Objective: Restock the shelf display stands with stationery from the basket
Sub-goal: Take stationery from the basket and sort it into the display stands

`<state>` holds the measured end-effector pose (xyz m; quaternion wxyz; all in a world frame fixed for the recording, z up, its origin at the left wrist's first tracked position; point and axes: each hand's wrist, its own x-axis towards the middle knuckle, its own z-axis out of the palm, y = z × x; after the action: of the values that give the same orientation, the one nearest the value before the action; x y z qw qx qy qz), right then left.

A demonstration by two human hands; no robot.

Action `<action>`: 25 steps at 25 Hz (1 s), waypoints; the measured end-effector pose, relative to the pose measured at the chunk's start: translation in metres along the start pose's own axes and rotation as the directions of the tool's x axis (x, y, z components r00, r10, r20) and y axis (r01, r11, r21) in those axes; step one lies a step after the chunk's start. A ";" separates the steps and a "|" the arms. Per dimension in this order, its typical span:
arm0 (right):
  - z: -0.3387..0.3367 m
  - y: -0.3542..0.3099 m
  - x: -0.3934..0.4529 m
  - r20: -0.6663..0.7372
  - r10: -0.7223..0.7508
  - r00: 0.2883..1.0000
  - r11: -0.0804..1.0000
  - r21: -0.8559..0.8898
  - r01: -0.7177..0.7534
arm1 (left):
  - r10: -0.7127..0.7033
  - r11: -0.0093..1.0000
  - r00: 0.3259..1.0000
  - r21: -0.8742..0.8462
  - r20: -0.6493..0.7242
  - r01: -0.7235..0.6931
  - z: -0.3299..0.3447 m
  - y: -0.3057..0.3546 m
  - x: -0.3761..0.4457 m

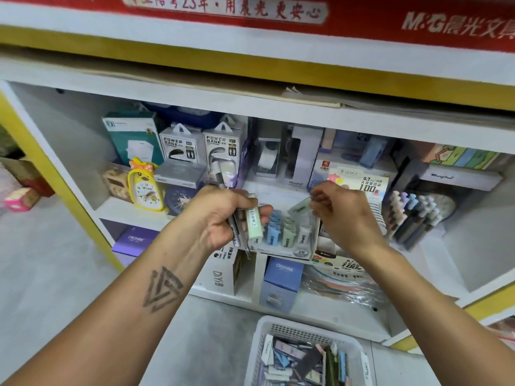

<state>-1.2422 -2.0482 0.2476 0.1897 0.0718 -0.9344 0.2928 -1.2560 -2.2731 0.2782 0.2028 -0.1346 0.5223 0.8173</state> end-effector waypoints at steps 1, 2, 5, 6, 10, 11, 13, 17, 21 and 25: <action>0.005 -0.001 0.000 0.036 -0.026 0.999 0.999 -0.045 0.027 | 0.001 1.000 1.000 0.003 -0.006 -0.001 0.000 -0.001 0.001; 0.009 -0.002 0.000 0.069 -0.048 0.996 0.995 -0.080 0.054 | 0.000 1.000 1.000 0.004 -0.009 0.000 0.001 -0.002 0.001; 0.018 -0.005 0.001 0.135 -0.089 0.987 0.988 -0.116 0.105 | -0.008 1.000 1.000 0.014 -0.011 0.008 0.004 -0.004 0.002; 0.019 -0.005 0.001 0.153 -0.096 0.984 0.986 -0.122 0.115 | -0.005 1.000 1.000 0.021 -0.010 0.006 0.004 -0.004 0.002; 0.024 -0.003 0.006 0.219 -0.088 0.972 0.979 -0.161 0.125 | 0.009 1.000 1.000 0.017 -0.005 -0.008 0.004 -0.004 0.004; 0.025 -0.003 0.007 0.261 -0.094 0.961 0.967 -0.205 0.151 | 0.011 1.000 1.000 0.020 0.001 -0.011 0.005 -0.004 0.003; 0.027 -0.006 0.008 0.347 -0.087 0.934 0.939 -0.286 0.194 | 0.012 0.999 1.000 0.032 0.004 -0.012 0.005 -0.004 0.000; 0.015 -0.025 0.012 0.213 0.090 0.973 0.965 0.222 -0.137 | 0.026 0.998 1.000 0.059 -0.008 -0.026 0.008 -0.004 -0.004; -0.001 -0.038 0.008 0.359 0.006 0.933 0.723 0.643 -0.252 | 0.016 0.996 0.999 0.083 0.030 -0.018 0.016 -0.005 -0.009; -0.009 -0.031 0.005 0.388 -0.048 0.920 0.693 0.677 -0.249 | 0.008 0.993 0.995 0.116 0.098 -0.019 0.024 -0.006 -0.012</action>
<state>-1.2363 -2.0689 0.2726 -0.0524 0.1422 -0.7675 0.6229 -1.2428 -2.2509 0.2883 0.2301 -0.0791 0.5596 0.7922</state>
